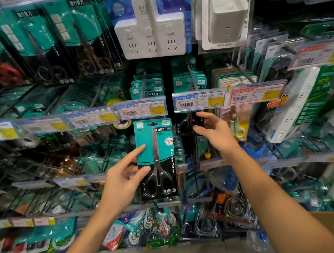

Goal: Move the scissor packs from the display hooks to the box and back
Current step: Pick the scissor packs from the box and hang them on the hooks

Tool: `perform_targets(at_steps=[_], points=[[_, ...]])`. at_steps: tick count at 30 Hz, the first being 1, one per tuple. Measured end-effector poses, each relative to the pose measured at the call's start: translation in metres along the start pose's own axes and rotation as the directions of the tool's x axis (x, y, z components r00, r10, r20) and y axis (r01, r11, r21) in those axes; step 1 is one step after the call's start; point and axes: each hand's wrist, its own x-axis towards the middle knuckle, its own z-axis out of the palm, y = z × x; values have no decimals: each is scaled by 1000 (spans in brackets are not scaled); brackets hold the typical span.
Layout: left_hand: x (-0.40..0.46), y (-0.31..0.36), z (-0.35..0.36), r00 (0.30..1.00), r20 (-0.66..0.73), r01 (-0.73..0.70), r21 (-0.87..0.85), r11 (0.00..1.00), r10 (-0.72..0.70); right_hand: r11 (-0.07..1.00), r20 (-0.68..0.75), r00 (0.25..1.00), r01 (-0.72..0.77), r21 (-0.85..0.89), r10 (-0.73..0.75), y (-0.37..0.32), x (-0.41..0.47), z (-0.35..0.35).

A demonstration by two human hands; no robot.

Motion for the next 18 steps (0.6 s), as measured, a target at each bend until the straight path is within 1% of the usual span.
perform_targets(at_steps=[1, 3, 5, 6, 8, 10, 11, 14, 18], points=[[0, -1, -1, 1000, -5, 2, 5, 1000, -2, 999, -2, 1000, -28, 22, 28, 1, -3, 1], [-2, -2, -1, 1000, -23, 5, 8, 1000, -5, 998, -37, 997, -66, -24, 65, 7, -14, 6], [-3, -4, -1, 999, -35, 6, -3, 1000, -6, 996, -44, 997, -64, -55, 61, 9, -35, 15], [-3, -5, -1, 999, -37, 10, -5, 1000, -10, 999, -12, 999, -34, -37, 34, 8, -47, 22], [-3, -5, -1, 999, -38, 13, -14, 1000, -14, 999, 131, 990, 40, 10, -41, 4, -70, 35], [-4, -4, 0, 999, -45, 0, -26, 1000, -1, 997, 284, 956, 83, -1, -79, 1, -88, 48], [-4, -4, -1, 999, -49, -9, -36, 999, 7, 996, 329, 941, 88, -8, -80, 1, -94, 53], [-7, -5, -3, 997, -62, -47, -64, 997, 43, 998, 387, 920, 70, -8, -62, 1, -102, 61], [-8, 2, -6, 992, -75, -104, -34, 994, 102, 994, 381, 920, 104, -20, -89, -7, -101, 61]])
